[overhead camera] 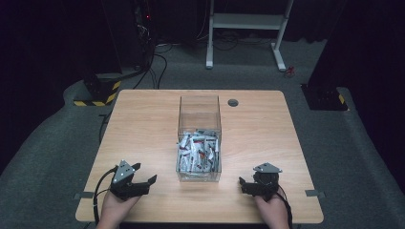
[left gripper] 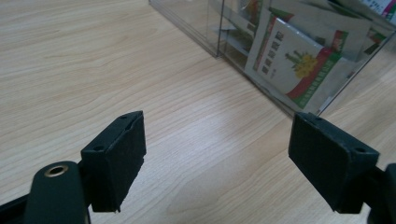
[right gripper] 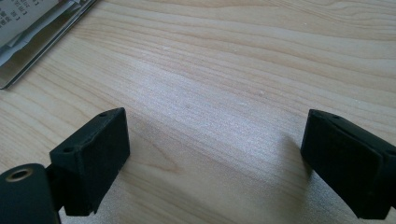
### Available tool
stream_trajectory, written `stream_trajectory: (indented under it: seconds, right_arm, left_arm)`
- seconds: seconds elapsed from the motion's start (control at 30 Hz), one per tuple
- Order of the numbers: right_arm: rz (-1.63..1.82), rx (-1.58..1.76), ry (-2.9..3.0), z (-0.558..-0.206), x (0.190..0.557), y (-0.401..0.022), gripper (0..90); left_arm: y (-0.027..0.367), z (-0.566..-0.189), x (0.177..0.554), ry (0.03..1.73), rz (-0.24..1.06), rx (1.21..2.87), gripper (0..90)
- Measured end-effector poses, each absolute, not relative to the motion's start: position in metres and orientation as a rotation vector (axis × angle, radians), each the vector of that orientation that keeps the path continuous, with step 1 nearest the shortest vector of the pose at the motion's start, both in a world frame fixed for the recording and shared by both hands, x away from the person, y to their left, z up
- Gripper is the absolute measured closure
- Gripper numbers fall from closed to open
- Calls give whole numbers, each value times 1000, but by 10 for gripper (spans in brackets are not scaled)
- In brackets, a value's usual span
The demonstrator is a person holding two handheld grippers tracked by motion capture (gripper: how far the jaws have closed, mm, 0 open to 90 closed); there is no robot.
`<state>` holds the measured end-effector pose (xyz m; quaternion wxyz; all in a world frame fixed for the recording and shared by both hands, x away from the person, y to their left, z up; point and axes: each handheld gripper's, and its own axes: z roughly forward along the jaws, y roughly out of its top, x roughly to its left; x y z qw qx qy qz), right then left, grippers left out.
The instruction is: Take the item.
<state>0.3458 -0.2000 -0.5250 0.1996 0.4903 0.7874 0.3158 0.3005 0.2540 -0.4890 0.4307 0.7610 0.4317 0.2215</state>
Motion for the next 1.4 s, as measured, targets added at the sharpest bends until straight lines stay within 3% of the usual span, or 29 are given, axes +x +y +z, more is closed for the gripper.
stream_trajectory:
  seconds: [0.63,1.4]
  right_arm:
    - [883,1357,2208,-525,346,-200,79]
    - [888,1349,2218,-525,345,-200,79]
  left_arm:
    - [233,-455,296,974,536,1914,210]
    - [180,-427,308,834,469,1942,223]
